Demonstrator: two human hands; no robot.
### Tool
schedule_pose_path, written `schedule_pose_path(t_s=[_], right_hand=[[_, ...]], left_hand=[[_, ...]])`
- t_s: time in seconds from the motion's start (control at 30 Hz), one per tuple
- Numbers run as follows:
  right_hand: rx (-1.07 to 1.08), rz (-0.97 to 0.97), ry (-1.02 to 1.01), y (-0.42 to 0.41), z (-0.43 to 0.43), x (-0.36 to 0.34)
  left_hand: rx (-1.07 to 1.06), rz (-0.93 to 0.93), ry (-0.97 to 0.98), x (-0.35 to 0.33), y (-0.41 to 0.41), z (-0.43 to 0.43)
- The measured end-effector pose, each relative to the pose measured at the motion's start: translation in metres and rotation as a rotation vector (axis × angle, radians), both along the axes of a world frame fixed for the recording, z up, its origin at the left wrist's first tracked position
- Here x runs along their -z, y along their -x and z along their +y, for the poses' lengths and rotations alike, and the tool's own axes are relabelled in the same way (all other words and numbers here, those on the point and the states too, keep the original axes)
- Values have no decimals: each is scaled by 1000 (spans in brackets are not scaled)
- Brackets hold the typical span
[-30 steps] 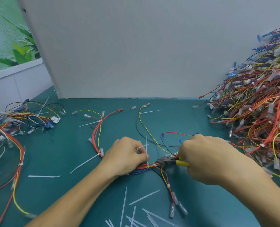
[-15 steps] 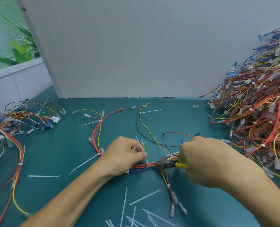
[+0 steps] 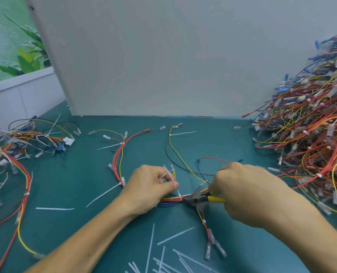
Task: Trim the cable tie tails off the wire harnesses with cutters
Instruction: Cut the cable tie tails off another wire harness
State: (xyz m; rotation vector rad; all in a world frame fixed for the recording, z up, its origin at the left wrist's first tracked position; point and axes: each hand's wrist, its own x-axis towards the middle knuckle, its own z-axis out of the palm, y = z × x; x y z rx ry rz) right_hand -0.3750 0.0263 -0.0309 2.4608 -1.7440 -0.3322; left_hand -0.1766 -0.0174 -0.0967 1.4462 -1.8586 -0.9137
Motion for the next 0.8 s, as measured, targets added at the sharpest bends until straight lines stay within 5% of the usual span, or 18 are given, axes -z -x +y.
schedule_pose_path(t_s=[0.8], right_hand=[[-36, -21, 124, 1, -11, 10]], left_hand=[[76, -1, -32, -4, -4, -2]])
